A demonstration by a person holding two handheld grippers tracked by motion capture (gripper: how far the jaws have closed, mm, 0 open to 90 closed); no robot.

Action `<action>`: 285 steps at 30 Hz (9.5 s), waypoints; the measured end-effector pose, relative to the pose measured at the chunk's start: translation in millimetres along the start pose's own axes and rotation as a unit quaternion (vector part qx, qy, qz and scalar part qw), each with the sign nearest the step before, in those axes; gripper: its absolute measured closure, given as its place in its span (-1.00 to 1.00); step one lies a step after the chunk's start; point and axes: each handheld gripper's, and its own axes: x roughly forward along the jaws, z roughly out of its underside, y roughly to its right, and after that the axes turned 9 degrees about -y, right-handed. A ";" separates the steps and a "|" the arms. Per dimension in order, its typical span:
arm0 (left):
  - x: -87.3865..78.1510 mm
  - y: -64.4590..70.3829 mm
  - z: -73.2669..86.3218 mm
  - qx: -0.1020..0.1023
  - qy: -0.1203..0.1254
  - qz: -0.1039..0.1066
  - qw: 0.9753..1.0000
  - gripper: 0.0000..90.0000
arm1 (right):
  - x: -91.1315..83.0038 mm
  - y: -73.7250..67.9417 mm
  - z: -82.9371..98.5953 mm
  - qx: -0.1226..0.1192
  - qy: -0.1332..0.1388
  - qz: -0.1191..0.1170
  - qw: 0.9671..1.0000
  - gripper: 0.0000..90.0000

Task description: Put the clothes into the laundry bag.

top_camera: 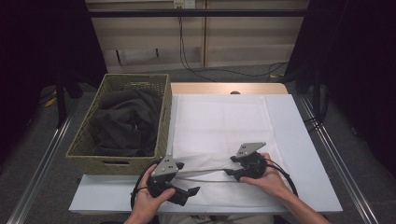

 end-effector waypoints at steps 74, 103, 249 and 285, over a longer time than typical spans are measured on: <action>-21.7 -3.7 11.6 0.002 0.021 -0.016 1.000 -0.87 | -85.7 36.7 -63.8 0.046 0.188 -0.088 0.977 1.00; -84.5 -35.9 -12.4 -0.014 0.047 -0.050 0.998 -0.86 | -82.6 39.6 -53.1 0.050 0.172 -0.086 0.980 1.00; -116.1 -230.4 -44.7 -0.171 -0.108 -0.149 0.968 -0.85 | -55.4 40.0 -48.4 0.057 0.114 -0.072 0.989 1.00; -59.5 -265.3 -8.4 -0.226 -0.252 -0.150 0.929 0.48 | -53.5 37.9 -46.6 0.054 0.108 -0.075 0.990 0.99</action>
